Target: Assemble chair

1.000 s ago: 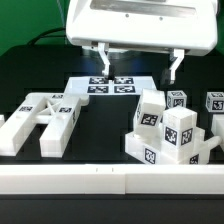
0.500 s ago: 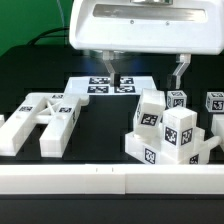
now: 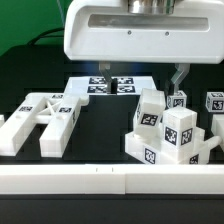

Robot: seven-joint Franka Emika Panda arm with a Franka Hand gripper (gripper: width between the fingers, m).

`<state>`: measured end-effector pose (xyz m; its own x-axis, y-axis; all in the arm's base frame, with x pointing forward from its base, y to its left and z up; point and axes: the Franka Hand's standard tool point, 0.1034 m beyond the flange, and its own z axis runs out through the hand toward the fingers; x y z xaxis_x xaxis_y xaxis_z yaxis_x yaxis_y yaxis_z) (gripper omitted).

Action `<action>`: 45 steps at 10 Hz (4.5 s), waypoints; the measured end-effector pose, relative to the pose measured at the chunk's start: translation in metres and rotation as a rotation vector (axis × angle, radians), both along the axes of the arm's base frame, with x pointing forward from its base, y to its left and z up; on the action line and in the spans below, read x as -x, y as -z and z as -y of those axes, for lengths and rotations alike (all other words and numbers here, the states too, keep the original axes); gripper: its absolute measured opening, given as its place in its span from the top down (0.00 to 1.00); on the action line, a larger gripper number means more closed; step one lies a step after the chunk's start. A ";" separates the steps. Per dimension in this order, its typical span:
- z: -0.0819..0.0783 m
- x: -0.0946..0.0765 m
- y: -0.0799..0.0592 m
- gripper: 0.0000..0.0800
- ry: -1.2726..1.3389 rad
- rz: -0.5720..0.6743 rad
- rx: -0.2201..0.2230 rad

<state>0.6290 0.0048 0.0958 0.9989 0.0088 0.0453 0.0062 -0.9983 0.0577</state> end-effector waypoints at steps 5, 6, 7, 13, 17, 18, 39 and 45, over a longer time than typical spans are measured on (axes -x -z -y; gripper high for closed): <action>0.001 -0.001 0.009 0.19 0.005 -0.004 0.005; 0.001 -0.001 0.009 0.19 0.006 -0.004 0.005; 0.001 -0.001 0.009 0.33 0.006 -0.004 0.005; 0.002 -0.001 0.009 0.63 0.031 0.008 0.005; -0.006 0.006 0.010 0.63 0.400 0.087 -0.019; -0.005 0.005 0.010 0.63 0.464 0.098 -0.024; 0.001 0.013 0.011 0.19 1.179 0.111 -0.122; -0.001 0.015 0.013 0.19 0.720 0.095 -0.067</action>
Offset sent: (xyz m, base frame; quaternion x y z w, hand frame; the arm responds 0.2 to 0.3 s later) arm 0.0003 0.0017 -0.0017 -0.0022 0.0008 0.0013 1.0000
